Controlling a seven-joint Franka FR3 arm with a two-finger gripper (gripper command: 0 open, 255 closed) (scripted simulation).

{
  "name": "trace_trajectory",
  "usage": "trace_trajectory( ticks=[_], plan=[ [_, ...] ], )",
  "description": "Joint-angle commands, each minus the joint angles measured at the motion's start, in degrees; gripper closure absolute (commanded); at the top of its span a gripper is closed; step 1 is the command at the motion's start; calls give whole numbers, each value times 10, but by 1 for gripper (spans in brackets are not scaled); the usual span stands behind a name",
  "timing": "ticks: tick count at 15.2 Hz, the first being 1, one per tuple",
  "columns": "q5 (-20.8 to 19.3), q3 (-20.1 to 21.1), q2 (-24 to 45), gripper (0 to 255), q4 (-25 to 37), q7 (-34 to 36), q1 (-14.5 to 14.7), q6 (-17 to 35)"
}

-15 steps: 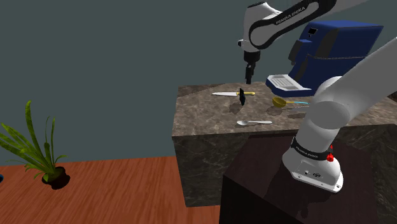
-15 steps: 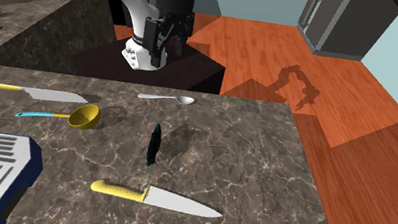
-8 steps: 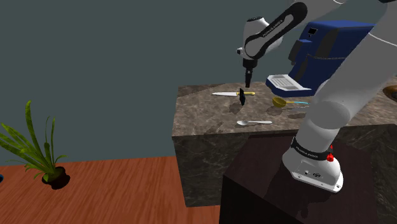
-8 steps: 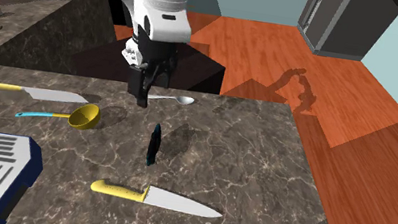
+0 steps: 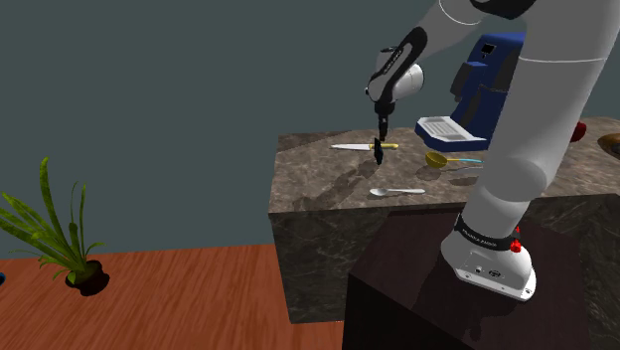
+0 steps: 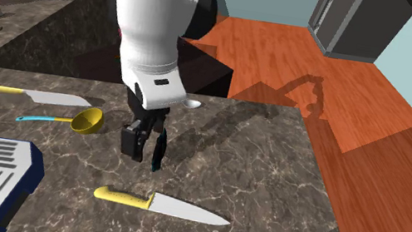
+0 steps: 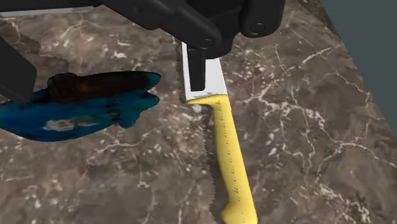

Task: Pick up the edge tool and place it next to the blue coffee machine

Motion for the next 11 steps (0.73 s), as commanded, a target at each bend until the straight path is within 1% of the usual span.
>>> trace_trajectory(
  ticks=[1,4,6,7,11],
  plan=[
    [53,8,54,0,34,-64,-15,21],
    [118,38,128,0,89,-143,-53,39],
    [146,67,173,0,130,-183,-86,46],
    [148,80,186,0,145,-192,-102,48],
    [157,100,215,0,153,-198,-122,69]
  ],
)
